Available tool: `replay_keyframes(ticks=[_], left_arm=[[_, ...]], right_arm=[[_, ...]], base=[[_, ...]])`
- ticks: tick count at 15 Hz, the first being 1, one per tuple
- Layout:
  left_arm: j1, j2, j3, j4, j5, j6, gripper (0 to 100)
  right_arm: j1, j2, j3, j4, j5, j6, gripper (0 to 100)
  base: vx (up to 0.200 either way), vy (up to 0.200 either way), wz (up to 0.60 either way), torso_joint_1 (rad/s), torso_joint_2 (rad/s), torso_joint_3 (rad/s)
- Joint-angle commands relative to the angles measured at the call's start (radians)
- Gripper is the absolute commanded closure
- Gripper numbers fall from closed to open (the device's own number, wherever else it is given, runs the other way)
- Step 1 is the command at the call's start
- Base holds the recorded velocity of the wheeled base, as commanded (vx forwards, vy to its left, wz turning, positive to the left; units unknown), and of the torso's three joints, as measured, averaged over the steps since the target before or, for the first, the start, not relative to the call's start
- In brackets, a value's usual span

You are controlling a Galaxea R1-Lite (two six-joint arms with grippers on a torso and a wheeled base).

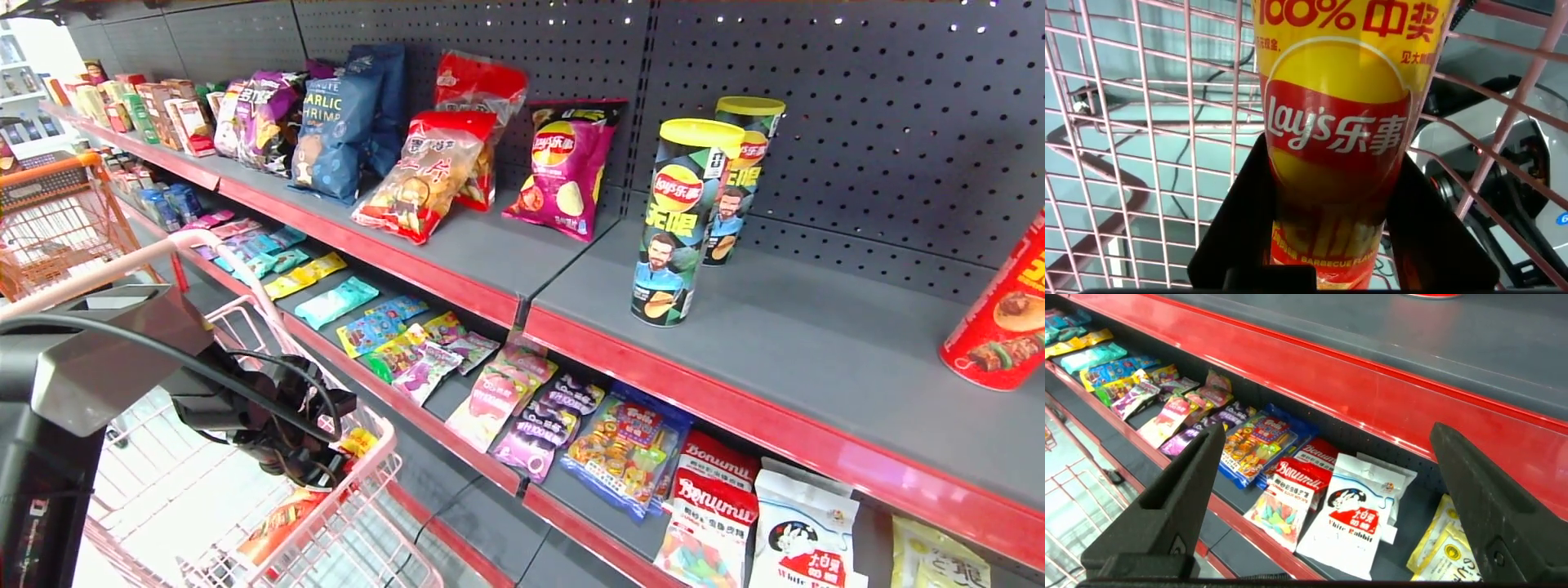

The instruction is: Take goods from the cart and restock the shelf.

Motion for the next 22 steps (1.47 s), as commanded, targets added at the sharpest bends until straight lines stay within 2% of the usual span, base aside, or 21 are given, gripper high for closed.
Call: replay_keyframes(ticks=[1, 3, 5, 7, 8, 10, 11, 12, 13, 14, 15, 19, 22], left_arm=[[0.014, -0.079, 0.030, 0.000, -0.005, -0.003, 100], [0.045, -0.179, 0.040, 0.005, -0.051, -0.002, 100], [0.083, -0.361, 0.080, 0.006, -0.065, -0.003, 100], [0.088, -0.483, 0.125, 0.005, -0.083, -0.010, 100], [0.088, -0.608, 0.174, 0.005, -0.091, -0.023, 100], [0.088, -0.783, 0.208, -0.001, -0.097, -0.054, 100], [0.089, -0.889, 0.195, -0.007, -0.106, -0.100, 100], [0.089, -0.966, 0.181, -0.037, -0.111, -0.131, 100], [0.089, -1.038, 0.158, -0.076, -0.114, -0.151, 100], [0.089, -1.062, 0.146, -0.089, -0.114, -0.157, 100], [0.088, -1.170, 0.109, -0.093, -0.120, -0.178, 100], [0.088, -1.348, 0.094, 0.028, -0.151, -0.189, 100], [0.088, -1.358, 0.080, 0.045, -0.174, -0.189, 100]], right_arm=[[0.001, 0.000, 0.000, 0.000, 0.000, -0.001, 0], [0.001, 0.000, 0.000, 0.000, 0.000, 0.000, 0], [0.001, 0.000, 0.000, 0.000, 0.002, 0.000, 0], [0.001, 0.000, -0.001, 0.000, 0.002, 0.000, 0], [0.001, 0.000, -0.001, 0.000, 0.002, 0.002, 0], [0.001, 0.000, 0.000, 0.000, 0.002, 0.002, 0], [0.001, 0.000, 0.000, 0.000, 0.002, 0.002, 0], [0.001, 0.000, 0.000, 0.000, 0.002, 0.002, 0], [0.001, 0.000, 0.000, 0.000, 0.002, 0.002, 0], [0.001, 0.000, 0.000, 0.000, 0.002, 0.002, 0], [0.001, 0.000, 0.000, 0.000, 0.002, 0.003, 0], [0.001, 0.000, 0.000, 0.000, 0.002, 0.003, 0], [0.001, 0.000, 0.000, 0.000, 0.002, 0.003, 0]], base=[[0.000, 0.000, 0.00, 0.000, 0.00, 0.000], [0.000, 0.000, 0.00, 0.000, 0.00, 0.000], [0.000, 0.000, 0.00, 0.000, 0.00, 0.000], [0.000, 0.000, 0.00, 0.000, 0.00, 0.000], [0.000, 0.000, 0.00, 0.000, 0.00, 0.000], [0.000, 0.000, 0.00, 0.000, 0.00, 0.000], [0.000, 0.000, 0.00, 0.000, 0.00, 0.000], [0.000, 0.000, 0.00, 0.000, 0.00, 0.000], [0.000, 0.000, 0.00, 0.000, 0.00, 0.000], [0.000, 0.000, 0.00, 0.000, 0.00, 0.000], [0.000, 0.000, 0.00, 0.000, 0.00, 0.000], [0.000, 0.000, 0.00, 0.000, 0.00, 0.000], [0.000, 0.000, 0.00, 0.000, 0.00, 0.000]])
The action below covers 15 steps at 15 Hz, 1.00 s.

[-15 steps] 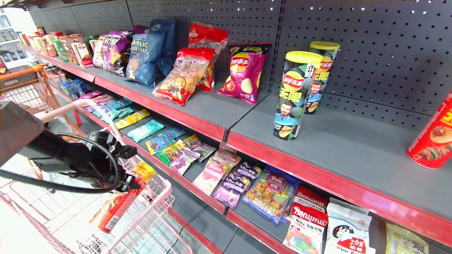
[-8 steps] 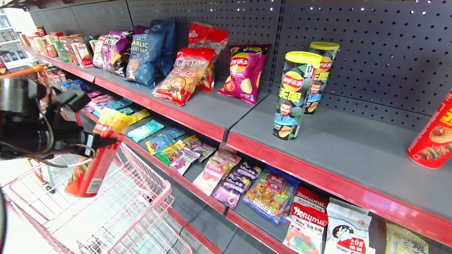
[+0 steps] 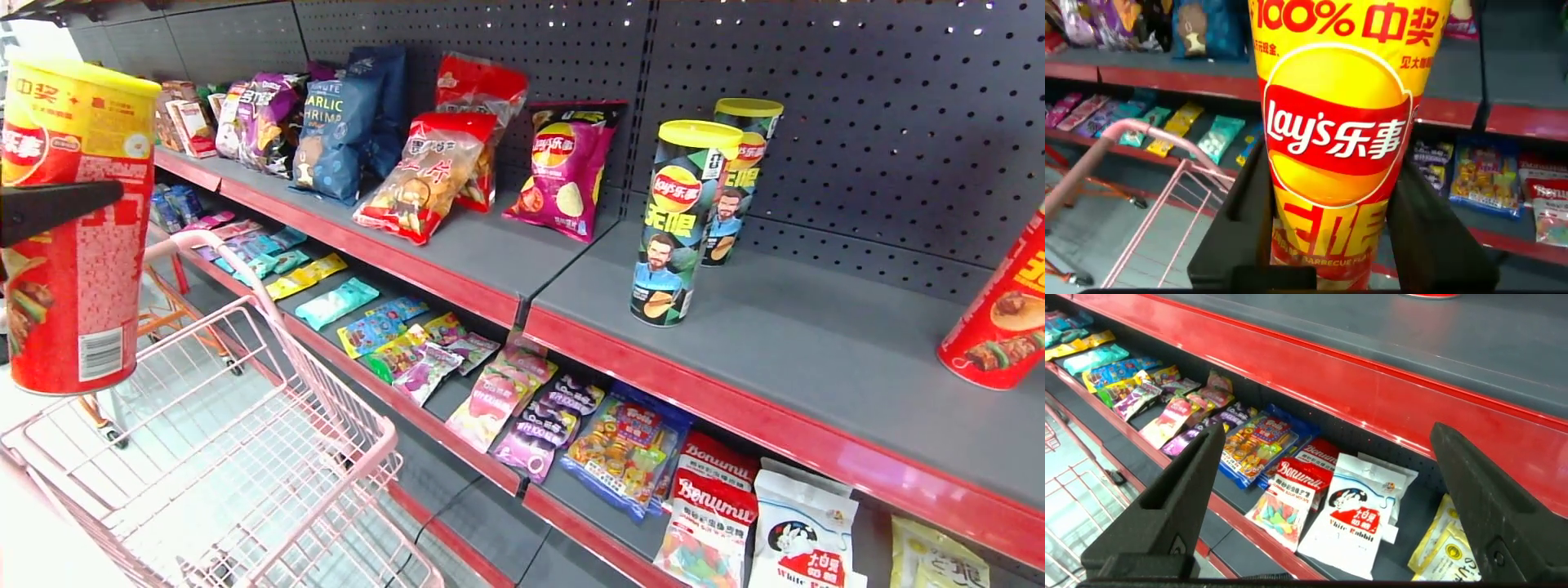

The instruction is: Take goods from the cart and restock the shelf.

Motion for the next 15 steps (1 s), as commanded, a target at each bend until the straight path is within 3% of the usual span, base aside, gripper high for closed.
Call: replay_keyframes(ticks=[1, 15], left_arm=[[-0.001, -0.040, -0.012, -0.001, -0.008, 0.000, 100], [-0.010, -0.072, 0.030, 0.018, -0.046, 0.008, 100]], right_arm=[[0.000, 0.000, 0.000, 0.000, 0.000, -0.001, 0], [0.000, 0.000, 0.000, 0.000, 0.000, -0.001, 0]], base=[[0.000, 0.000, 0.00, 0.000, 0.00, 0.000], [0.000, 0.000, 0.00, 0.176, -0.41, -0.245]])
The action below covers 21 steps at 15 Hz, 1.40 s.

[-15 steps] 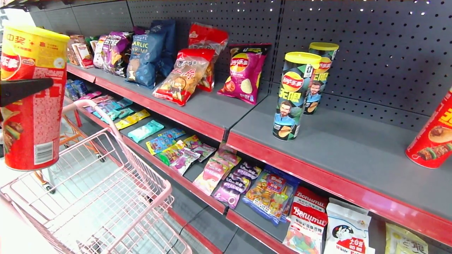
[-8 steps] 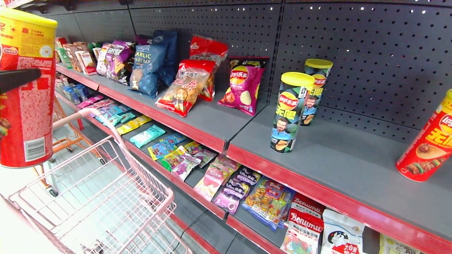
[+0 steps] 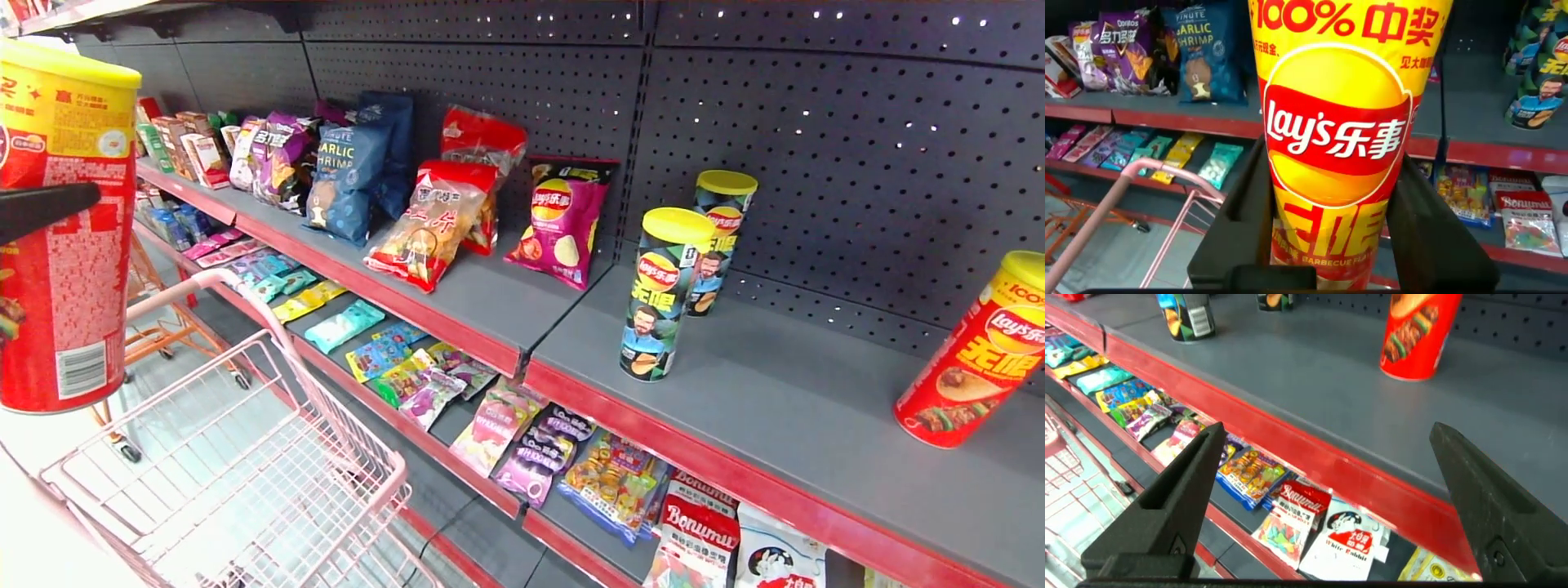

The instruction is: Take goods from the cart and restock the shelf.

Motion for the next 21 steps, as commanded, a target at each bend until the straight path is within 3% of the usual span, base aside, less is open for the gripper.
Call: replay_keyframes(ticks=[1, 11, 17, 21], left_arm=[[0.000, 0.001, 0.003, 0.000, -0.001, 0.000, 100], [-0.008, -0.005, 0.034, -0.002, -0.002, 0.002, 100], [-0.008, 0.004, 0.063, -0.005, -0.024, 0.006, 100], [-0.008, 0.001, 0.087, -0.007, -0.042, 0.006, 100]], right_arm=[[0.000, 0.000, -0.001, 0.000, 0.000, 0.000, 0], [0.000, 0.000, 0.001, 0.000, 0.000, 0.001, 0], [0.000, 0.000, -0.001, 0.000, 0.000, 0.001, 0], [0.000, 0.000, 0.001, 0.000, -0.001, 0.003, 0]], base=[[0.000, 0.000, 0.00, 0.163, -0.36, -0.203], [0.000, 0.000, 0.00, 0.153, -0.34, -0.191], [0.000, 0.000, 0.00, 0.055, -0.12, -0.064], [0.000, 0.000, -0.60, 0.007, 0.00, 0.001]])
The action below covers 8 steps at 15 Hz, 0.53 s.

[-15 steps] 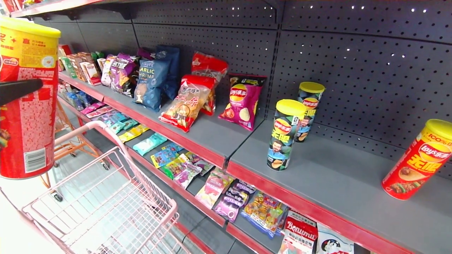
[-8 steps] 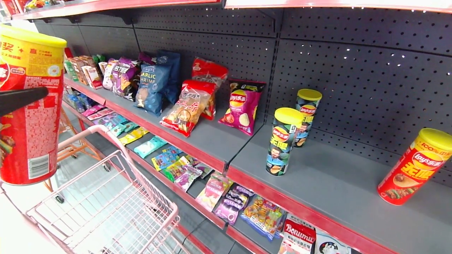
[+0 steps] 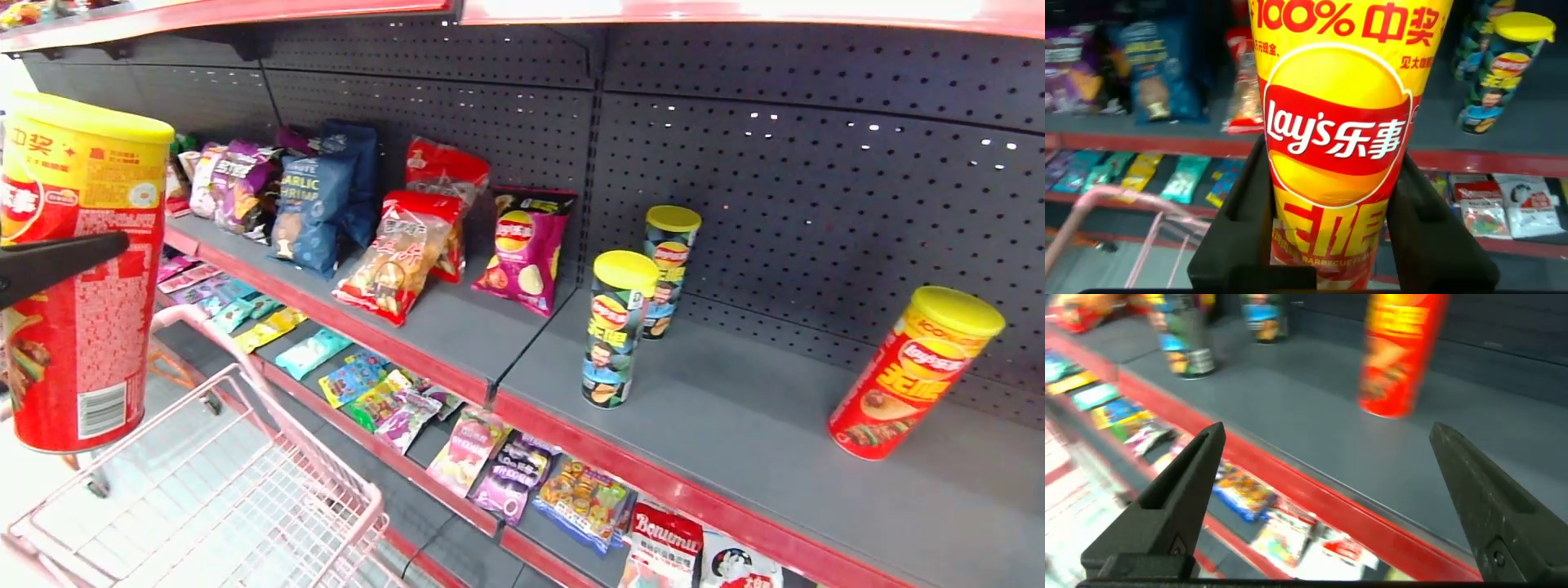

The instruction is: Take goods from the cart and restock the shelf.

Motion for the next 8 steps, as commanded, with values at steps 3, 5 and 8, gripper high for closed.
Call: replay_keyframes(ticks=[3, 5, 8], left_arm=[[0.000, 0.006, 0.004, 0.002, 0.001, -0.001, 100], [0.000, 0.008, 0.004, 0.002, 0.001, -0.001, 100], [0.000, 0.005, 0.007, 0.002, 0.001, -0.003, 100]], right_arm=[[0.001, 0.000, 0.000, 0.000, 0.000, 0.000, 0], [0.001, 0.000, 0.000, 0.000, 0.000, 0.000, 0], [0.001, 0.000, 0.000, 0.000, 0.001, -0.002, 0]], base=[[0.000, 0.000, -0.60, 0.009, 0.00, -0.001], [0.000, 0.000, 0.00, 0.000, 0.00, 0.000], [0.000, 0.000, 0.00, 0.000, 0.00, 0.000]])
